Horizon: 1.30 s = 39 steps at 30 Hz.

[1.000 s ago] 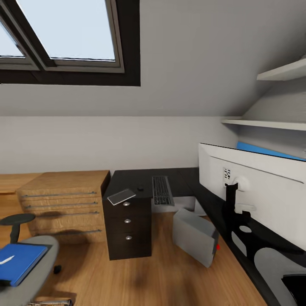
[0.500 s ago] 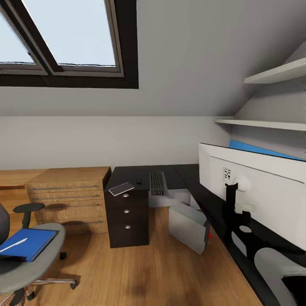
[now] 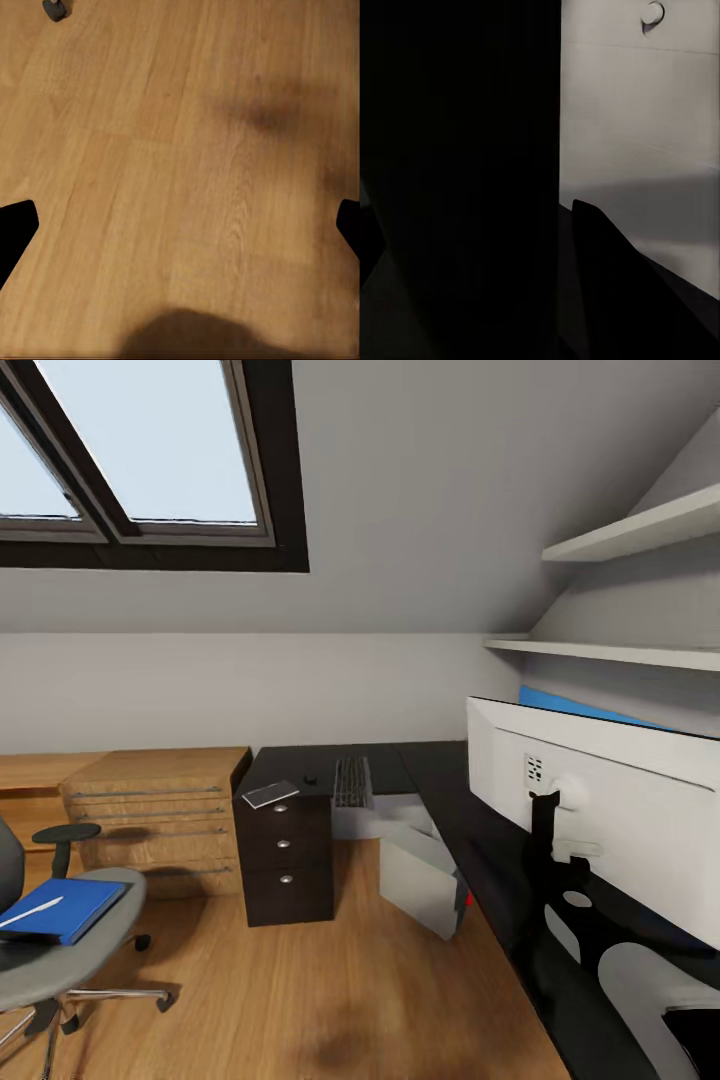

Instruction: In the bedroom, organize the workspace by keeping the computer under the desk, ensuring the monitor is on the desk, placing the keyboard on the desk next to the monitor, placing the mouse on the desk next to the keyboard, moving the folder from the swivel chair onto the desk next to the mouse, stacking the notebook on top of the folder with the pen on top of the notebook, and positioning the swivel chair next to the desk.

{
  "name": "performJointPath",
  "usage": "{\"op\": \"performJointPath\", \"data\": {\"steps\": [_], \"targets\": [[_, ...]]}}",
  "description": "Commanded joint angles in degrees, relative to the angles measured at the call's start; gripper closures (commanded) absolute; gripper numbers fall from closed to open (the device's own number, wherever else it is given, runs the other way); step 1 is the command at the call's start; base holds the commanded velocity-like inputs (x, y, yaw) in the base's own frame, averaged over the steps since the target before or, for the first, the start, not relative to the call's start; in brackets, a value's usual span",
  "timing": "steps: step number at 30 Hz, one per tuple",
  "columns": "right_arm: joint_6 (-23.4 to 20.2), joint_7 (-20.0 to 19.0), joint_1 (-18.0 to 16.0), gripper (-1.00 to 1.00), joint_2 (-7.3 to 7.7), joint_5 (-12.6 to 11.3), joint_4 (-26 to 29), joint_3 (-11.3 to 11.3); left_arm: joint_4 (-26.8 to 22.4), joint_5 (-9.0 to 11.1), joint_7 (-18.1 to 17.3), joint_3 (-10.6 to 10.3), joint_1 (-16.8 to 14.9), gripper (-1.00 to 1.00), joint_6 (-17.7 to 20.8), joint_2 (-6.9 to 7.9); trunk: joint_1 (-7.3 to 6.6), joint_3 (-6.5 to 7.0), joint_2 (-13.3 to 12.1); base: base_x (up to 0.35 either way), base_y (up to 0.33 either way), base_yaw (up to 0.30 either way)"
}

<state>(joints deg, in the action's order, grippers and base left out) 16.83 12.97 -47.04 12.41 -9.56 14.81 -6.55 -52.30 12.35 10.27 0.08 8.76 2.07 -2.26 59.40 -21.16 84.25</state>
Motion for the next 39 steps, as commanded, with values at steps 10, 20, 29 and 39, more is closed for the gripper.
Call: {"op": "performJointPath", "data": {"steps": [10, 20, 29, 39], "targets": [[0.31, 0.31, -0.02, 1.0, 0.07, -0.96, -0.05, -0.67, -0.17, 0.4, 0.19, 0.01, 0.03, -1.0, 0.21, -0.02, -0.01, -0.06, 0.04, -0.029, -0.315, 0.0], [0.31, 0.22, -0.06, 1.0, -0.01, -0.9, -0.13, -0.74, -0.17, 0.4, 0.28, 0.01, 0.03, -1.0, 0.22, -0.02, -0.01, -0.06, 0.04, -0.001, -0.046, 0.0], [0.31, 0.22, 0.01, 1.0, -0.02, -0.9, -0.13, -0.74, -0.17, 0.4, 0.28, 0.01, 0.03, -1.0, 0.2, -0.02, -0.01, -0.06, 0.04, -0.123, 0.085, 0.0], [0.31, 0.19, -0.01, 1.0, -0.02, -0.9, -0.13, -0.74, -0.17, 0.4, 0.28, 0.01, 0.03, -1.0, 0.22, -0.09, -0.01, -0.06, 0.04, -0.035, 0.019, 0.0]]}}
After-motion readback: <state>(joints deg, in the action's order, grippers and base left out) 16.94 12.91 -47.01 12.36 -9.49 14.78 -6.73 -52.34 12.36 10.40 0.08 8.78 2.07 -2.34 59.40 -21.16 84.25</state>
